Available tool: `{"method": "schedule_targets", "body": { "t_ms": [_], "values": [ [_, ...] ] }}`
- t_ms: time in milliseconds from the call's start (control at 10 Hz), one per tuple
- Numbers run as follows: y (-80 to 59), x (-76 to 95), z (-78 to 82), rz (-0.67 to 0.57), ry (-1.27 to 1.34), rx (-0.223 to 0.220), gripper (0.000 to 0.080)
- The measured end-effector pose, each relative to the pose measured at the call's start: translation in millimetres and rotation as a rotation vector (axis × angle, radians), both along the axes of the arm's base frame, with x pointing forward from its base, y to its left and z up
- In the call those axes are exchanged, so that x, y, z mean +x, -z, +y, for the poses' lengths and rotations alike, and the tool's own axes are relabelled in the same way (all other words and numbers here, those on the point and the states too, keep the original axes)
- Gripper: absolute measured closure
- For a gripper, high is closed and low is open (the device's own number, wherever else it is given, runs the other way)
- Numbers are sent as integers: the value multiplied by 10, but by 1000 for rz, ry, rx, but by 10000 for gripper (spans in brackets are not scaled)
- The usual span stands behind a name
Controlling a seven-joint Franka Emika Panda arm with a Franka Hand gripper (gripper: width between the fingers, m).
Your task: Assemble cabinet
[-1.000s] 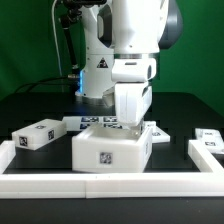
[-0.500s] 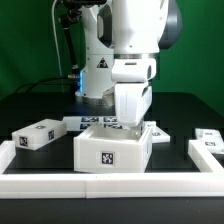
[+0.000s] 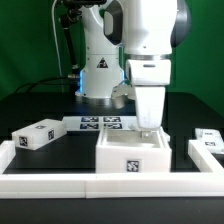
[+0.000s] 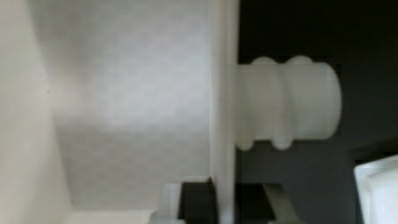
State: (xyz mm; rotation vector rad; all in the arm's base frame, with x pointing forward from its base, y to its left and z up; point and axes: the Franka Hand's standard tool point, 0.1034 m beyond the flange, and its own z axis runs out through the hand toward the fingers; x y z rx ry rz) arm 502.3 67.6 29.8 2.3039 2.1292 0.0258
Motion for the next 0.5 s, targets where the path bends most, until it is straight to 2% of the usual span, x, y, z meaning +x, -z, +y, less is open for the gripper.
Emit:
{"method": "schedule_targets", "body": {
  "t_ms": [200,500],
  "values": [
    [4,24,98,-5,-17,4,765],
    [4,26,90,-4,-15,5,765]
  ]
}}
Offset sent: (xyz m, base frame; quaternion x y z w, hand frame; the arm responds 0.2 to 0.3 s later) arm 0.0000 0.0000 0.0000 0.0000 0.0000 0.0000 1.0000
